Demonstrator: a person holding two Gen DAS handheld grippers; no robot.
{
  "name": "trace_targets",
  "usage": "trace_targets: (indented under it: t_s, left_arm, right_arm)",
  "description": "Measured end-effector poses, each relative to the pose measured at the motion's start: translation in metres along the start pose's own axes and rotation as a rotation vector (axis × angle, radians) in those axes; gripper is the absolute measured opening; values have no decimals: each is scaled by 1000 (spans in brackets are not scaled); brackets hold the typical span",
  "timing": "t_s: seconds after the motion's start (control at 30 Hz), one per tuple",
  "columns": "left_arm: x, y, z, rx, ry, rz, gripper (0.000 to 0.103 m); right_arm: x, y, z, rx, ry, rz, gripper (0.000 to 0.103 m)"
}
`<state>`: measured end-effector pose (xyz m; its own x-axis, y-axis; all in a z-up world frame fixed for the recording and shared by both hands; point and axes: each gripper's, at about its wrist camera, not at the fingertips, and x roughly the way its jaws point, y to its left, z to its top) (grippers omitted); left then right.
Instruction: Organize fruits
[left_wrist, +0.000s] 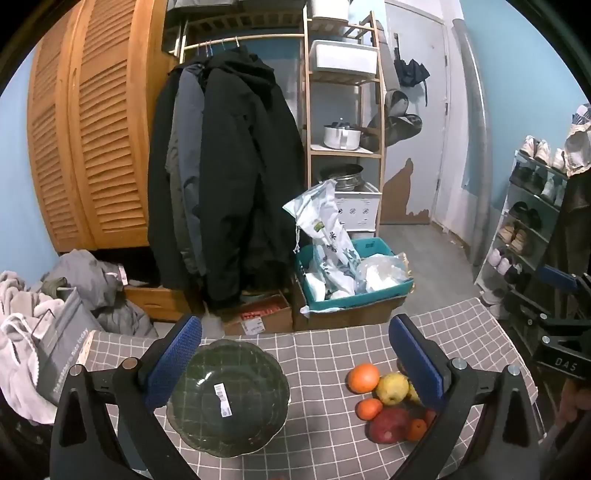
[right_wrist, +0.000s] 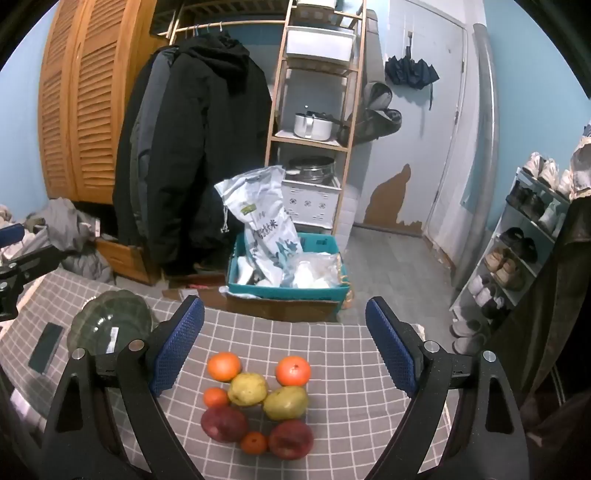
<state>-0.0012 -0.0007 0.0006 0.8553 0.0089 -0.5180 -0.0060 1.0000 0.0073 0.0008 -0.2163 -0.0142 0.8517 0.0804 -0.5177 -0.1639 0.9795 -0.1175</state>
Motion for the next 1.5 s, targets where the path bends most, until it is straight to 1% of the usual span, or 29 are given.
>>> trace_targets:
  t_s: [0.03, 0.07, 0.27, 0.4, 0.53, 0.67, 1.5]
  left_arm:
    - [-1, -1, 0, 3, -4, 1, 102]
    - [2, 1, 1, -12, 26, -7, 102]
    - [-1, 1, 1, -6, 16, -11, 102]
    - [4, -2, 3, 2, 11, -16, 102]
    - [6, 0, 5, 13, 3, 10, 102]
    - [-2, 0, -1, 21, -9, 4, 102]
    - [-4, -2, 4, 23, -8, -3, 102]
  right_arm:
    - [0, 0, 0, 0, 2, -1, 88]
    - [0, 0, 0, 0, 2, -1, 88]
    - [0, -1, 0, 0, 0, -1, 88]
    - [-1, -2, -1, -1, 3, -4, 88]
    - [0, -4, -2, 1, 6, -4, 88]
    - [-4, -3, -1, -1, -2, -2, 88]
    - [0, -4, -1, -2, 0, -3, 88]
